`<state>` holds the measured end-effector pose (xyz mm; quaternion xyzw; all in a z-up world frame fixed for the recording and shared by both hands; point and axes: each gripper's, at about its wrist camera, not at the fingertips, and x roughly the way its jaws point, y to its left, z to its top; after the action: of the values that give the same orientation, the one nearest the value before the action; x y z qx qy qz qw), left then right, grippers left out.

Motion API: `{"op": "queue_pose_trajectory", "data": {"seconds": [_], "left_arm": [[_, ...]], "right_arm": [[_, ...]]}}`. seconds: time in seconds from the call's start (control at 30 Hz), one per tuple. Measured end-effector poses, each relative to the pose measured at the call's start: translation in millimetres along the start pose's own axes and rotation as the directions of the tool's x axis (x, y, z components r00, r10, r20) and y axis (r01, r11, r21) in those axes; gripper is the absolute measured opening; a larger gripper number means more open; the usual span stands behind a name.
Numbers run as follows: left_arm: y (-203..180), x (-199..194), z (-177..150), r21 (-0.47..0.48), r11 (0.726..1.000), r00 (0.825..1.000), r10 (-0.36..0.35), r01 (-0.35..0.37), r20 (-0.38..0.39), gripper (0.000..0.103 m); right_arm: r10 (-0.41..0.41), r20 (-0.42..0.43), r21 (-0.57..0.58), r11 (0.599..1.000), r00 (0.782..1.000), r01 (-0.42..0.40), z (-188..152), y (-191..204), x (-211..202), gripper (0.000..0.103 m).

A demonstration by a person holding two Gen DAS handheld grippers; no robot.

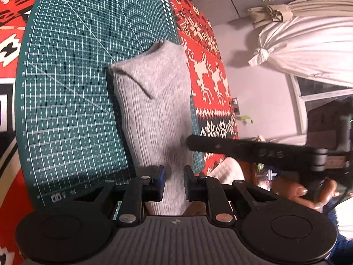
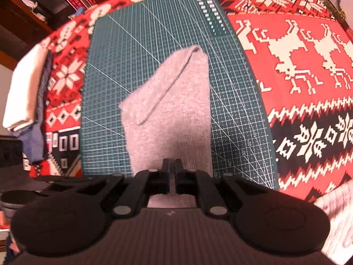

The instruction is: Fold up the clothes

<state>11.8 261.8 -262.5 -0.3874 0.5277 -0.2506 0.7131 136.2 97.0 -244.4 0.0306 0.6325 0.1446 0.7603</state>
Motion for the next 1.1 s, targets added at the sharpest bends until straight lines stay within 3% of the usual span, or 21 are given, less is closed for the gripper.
{"op": "queue_pose_trajectory", "data": {"seconds": [0.2,0.37,0.57,0.7,0.9,1.1], "left_arm": [[1,4,9,-0.006,1.0,1.0,-0.009,0.009,-0.002,0.016],[3,5,14,-0.012,1.0,1.0,-0.015,0.015,-0.004,0.016],[7,6,19,-0.022,1.0,1.0,-0.018,0.018,-0.001,0.016],[9,4,21,-0.022,1.0,1.0,-0.018,0.018,0.01,0.016],[14,0,26,-0.033,0.999,1.0,-0.023,0.023,0.022,0.016],[21,-3,32,-0.047,0.998,0.999,-0.027,0.028,0.026,0.016]], "right_arm": [[-0.01,-0.021,0.018,1.0,1.0,0.01,5,-6,5,0.005],[0.005,0.048,0.04,0.999,0.999,-0.007,24,-9,-11,0.005],[-0.017,0.007,0.042,0.999,1.0,0.016,32,-14,19,0.005],[-0.023,-0.004,0.033,0.999,1.0,0.024,35,-11,16,0.005],[-0.022,0.075,0.055,0.998,0.997,0.018,62,-19,-1,0.006],[-0.029,0.048,0.069,0.997,0.998,0.025,75,-30,28,0.006]]}}
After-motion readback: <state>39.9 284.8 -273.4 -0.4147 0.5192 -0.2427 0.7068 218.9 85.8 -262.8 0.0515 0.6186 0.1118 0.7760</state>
